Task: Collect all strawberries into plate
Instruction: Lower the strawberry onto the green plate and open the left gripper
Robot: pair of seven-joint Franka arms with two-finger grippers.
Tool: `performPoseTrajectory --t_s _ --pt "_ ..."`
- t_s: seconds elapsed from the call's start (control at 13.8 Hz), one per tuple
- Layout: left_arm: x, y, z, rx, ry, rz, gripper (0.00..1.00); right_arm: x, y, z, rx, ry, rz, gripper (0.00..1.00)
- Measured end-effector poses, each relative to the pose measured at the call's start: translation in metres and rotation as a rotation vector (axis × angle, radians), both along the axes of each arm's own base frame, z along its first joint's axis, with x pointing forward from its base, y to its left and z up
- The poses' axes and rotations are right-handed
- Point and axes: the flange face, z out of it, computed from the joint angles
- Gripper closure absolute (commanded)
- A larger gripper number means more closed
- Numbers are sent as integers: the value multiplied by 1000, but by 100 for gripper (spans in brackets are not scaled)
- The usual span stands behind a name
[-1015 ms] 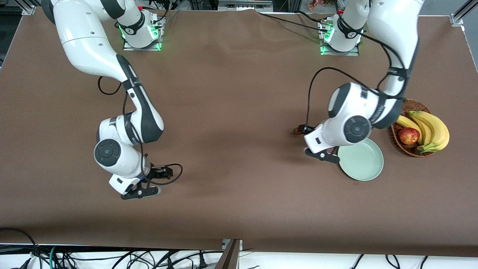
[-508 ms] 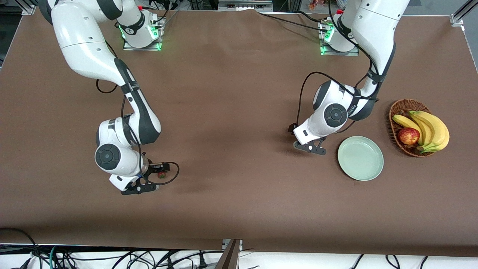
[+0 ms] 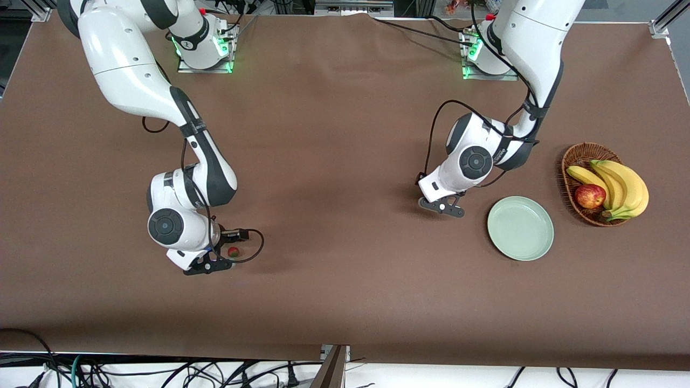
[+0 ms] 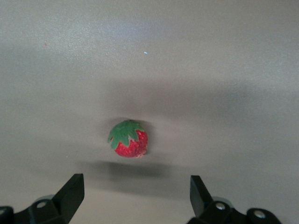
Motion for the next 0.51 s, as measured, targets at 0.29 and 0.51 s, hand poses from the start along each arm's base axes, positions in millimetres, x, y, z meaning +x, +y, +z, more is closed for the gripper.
performPoseTrajectory --t_s 0.29,0.51 --pt "-3 -7 -3 5 -8 5 100 3 -59 5 -14 85 57 0" --pt "5 0 4 5 -27 21 100 7 -143 10 8 128 88 0"
